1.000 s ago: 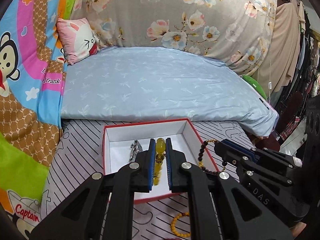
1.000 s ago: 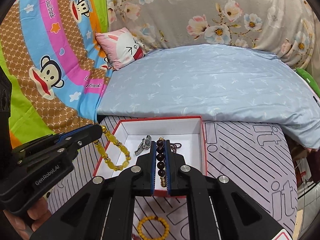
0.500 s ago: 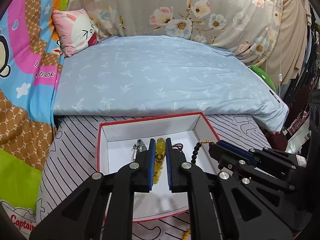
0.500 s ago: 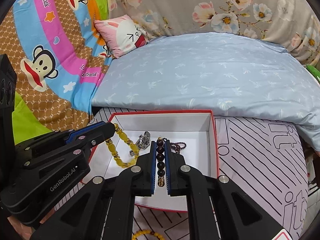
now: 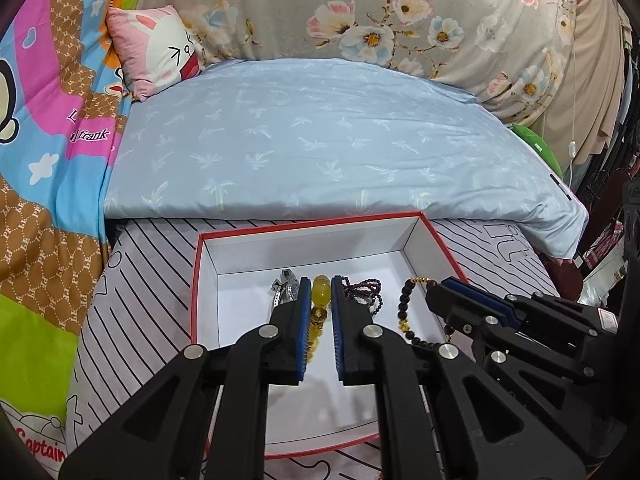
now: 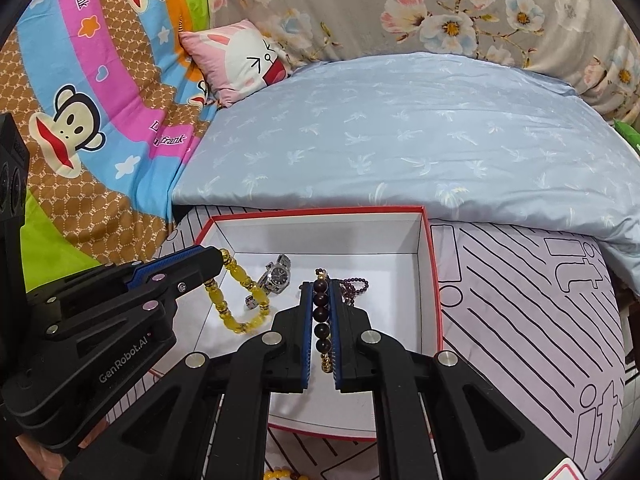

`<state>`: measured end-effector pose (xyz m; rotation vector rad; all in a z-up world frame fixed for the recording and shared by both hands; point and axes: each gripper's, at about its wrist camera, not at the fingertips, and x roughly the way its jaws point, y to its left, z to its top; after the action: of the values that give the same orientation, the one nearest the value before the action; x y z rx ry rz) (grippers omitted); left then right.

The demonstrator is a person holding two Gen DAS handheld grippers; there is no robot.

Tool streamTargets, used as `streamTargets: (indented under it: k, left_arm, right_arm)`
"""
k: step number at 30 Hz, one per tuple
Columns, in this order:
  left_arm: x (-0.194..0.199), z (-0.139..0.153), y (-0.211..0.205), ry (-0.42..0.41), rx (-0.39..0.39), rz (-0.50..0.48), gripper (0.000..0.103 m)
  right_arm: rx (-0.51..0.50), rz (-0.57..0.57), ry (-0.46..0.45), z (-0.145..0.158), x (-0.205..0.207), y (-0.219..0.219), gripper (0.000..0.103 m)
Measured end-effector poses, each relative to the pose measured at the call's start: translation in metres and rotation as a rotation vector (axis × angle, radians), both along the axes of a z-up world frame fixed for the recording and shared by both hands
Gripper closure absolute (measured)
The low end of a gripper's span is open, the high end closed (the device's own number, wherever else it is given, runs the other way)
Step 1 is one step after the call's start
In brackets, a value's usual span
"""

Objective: Organize jewelry
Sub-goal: 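Lower both bracelets into the red box and open both grippers, then move both grippers back toward the remaining jewelry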

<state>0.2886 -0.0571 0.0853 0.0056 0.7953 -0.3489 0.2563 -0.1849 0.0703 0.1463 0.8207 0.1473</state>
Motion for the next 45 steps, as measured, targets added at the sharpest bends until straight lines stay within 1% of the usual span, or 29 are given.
streamTargets:
  k: [9, 10, 11, 12, 13, 14, 17, 20, 23, 31, 32, 33, 36, 40, 42, 45]
  left_arm:
    - [0.01, -0.014, -0.002, 0.022, 0.023, 0.005, 0.093]
    - [0.009, -0.014, -0.002, 0.015, 0.025, 0.015, 0.092]
    - [0.009, -0.014, -0.001, 0.01, 0.031, 0.025, 0.078]
    - [0.009, -0.014, -0.001, 0.004, 0.039, 0.034, 0.069]
    - [0.008, -0.013, -0.001, -0.006, 0.049, 0.047, 0.058]
    - [0.007, -0.012, 0.0, -0.018, 0.061, 0.062, 0.056]
    - [0.009, -0.015, 0.004, -0.005, 0.057, 0.076, 0.056]
    - [0.008, -0.02, 0.009, 0.008, 0.056, 0.086, 0.056]
    - [-0.001, -0.025, 0.014, 0.01, 0.064, 0.097, 0.056]
    - [-0.024, -0.047, 0.031, 0.031, 0.098, 0.142, 0.056]
    - [-0.026, -0.05, 0.032, 0.028, 0.104, 0.142, 0.057]
    - [-0.028, -0.05, 0.032, 0.01, 0.119, 0.14, 0.057]
    - [-0.028, -0.051, 0.03, -0.007, 0.156, 0.137, 0.057]
    - [-0.026, -0.052, 0.032, -0.015, 0.169, 0.134, 0.057]
    - [-0.025, -0.053, 0.033, -0.017, 0.17, 0.136, 0.057]
    - [-0.023, -0.053, 0.031, -0.021, 0.177, 0.138, 0.057]
  right_arm:
    - [0.0, -0.002, 0.02, -0.012, 0.012, -0.004, 0.096]
    - [0.001, 0.003, 0.016, -0.013, 0.012, -0.004, 0.093]
    - [-0.007, 0.0, 0.01, -0.013, 0.012, -0.004, 0.084]
    - [-0.012, -0.006, 0.007, -0.014, 0.012, -0.004, 0.078]
    - [-0.014, -0.014, 0.004, -0.014, 0.012, -0.005, 0.074]
    - [-0.004, -0.017, 0.005, -0.015, 0.011, -0.007, 0.074]
    - [0.007, -0.018, 0.018, -0.02, 0.011, -0.01, 0.074]
    - [-0.002, -0.007, 0.027, -0.024, 0.008, -0.007, 0.074]
    - [-0.009, -0.008, 0.037, -0.029, 0.003, -0.007, 0.077]
    - [-0.014, -0.028, 0.064, -0.046, -0.018, -0.009, 0.078]
    - [-0.026, -0.031, 0.059, -0.046, -0.021, -0.008, 0.08]
    - [-0.036, -0.034, 0.056, -0.046, -0.024, -0.007, 0.08]
    - [-0.049, -0.037, 0.057, -0.046, -0.033, -0.002, 0.081]
    - [-0.086, -0.039, 0.05, -0.047, -0.043, 0.008, 0.082]
    - [-0.068, -0.046, 0.053, -0.048, -0.045, 0.008, 0.082]
    - [-0.074, -0.053, 0.056, -0.047, -0.044, 0.009, 0.082]
